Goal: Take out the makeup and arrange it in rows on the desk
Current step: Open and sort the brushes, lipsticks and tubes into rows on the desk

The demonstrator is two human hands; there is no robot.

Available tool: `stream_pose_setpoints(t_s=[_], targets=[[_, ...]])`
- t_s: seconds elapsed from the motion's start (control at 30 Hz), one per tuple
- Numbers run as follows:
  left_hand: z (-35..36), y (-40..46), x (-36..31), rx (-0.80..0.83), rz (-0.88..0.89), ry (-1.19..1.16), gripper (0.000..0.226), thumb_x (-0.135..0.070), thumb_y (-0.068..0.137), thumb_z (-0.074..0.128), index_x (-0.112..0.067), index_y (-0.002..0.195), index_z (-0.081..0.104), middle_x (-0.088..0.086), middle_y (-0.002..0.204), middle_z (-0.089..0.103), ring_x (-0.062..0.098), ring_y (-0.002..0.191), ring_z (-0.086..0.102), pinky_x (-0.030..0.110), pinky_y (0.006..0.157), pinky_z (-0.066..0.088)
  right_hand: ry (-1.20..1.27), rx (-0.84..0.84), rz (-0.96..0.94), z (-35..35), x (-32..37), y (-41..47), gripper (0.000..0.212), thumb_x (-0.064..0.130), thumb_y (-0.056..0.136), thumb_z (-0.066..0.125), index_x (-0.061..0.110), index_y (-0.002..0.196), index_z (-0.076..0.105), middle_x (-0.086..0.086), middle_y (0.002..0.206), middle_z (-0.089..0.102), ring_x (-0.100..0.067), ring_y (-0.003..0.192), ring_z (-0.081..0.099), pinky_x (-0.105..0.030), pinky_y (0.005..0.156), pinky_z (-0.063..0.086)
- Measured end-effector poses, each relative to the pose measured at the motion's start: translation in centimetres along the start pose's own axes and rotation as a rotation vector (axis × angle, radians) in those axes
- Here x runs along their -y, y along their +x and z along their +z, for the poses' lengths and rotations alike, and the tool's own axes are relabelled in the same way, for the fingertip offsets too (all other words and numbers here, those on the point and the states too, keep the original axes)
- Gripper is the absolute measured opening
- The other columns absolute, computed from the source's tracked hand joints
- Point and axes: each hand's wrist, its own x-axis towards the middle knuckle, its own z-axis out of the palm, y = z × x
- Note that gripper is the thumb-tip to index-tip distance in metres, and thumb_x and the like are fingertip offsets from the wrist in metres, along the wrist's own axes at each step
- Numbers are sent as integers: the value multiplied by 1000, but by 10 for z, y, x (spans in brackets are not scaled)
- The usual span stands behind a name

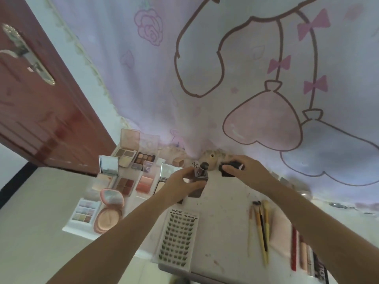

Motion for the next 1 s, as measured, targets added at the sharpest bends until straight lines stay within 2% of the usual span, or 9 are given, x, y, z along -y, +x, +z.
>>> stream_pose_setpoints(t_s=[0.07,0.17,0.23,0.33,0.43,0.57,0.8,0.93,1.0], targets=[[10,13,2,-60,-15,136,25,-29,81,71,-21,105,65,-1,100,66,15,93,59,25,82,46,71,-41,128,17,-24,7,23,38,93,54,17,102,58,-1,100,62,-13,82,56,-24,70,44],[24,29,5,-104,-28,253,26,-29,82,70,-14,103,65,1,91,62,17,84,57,26,72,43,374,-11,308,39,-51,12,26,21,94,55,9,116,48,-8,117,56,-16,91,58,-24,71,54],[32,40,6,-134,-11,308,25,-28,83,68,-10,100,64,2,89,61,19,82,56,25,68,40,310,-28,338,54,-63,16,32,16,93,56,6,120,44,-9,114,55,-19,90,57,-25,69,52],[41,54,8,-151,24,445,29,-27,84,65,-6,103,59,8,103,59,25,92,56,30,76,41,175,-32,298,75,-70,23,27,18,92,54,10,115,41,-8,102,57,-20,83,53,-24,62,40],[44,64,13,-139,73,669,35,-35,88,60,-10,111,54,6,113,57,25,106,53,32,90,36,175,-20,281,95,-71,31,22,23,93,51,18,110,37,-3,98,58,-20,80,56,-29,62,42],[44,73,25,-175,119,866,39,-48,89,53,-18,115,52,-1,119,58,18,118,47,29,103,20,124,-72,264,109,-73,45,30,27,92,52,17,118,41,-9,106,59,-25,87,59,-31,66,47],[43,74,21,-168,67,949,42,-53,89,50,-23,119,50,-7,125,57,14,128,35,37,111,13,100,-14,260,107,-75,53,40,26,89,57,14,123,41,-9,113,56,-28,98,59,-40,83,52],[40,63,17,-237,78,832,50,-53,86,56,-22,124,46,-5,126,55,17,127,40,35,109,20,93,49,182,74,-66,39,47,17,90,54,13,133,38,-7,131,48,-25,120,49,-30,97,39],[43,52,21,-387,232,749,42,-45,85,60,-20,116,51,-1,117,58,23,116,49,35,100,30,12,55,103,46,-70,23,46,19,93,53,15,137,39,-2,139,45,-18,127,43,-25,103,33]])
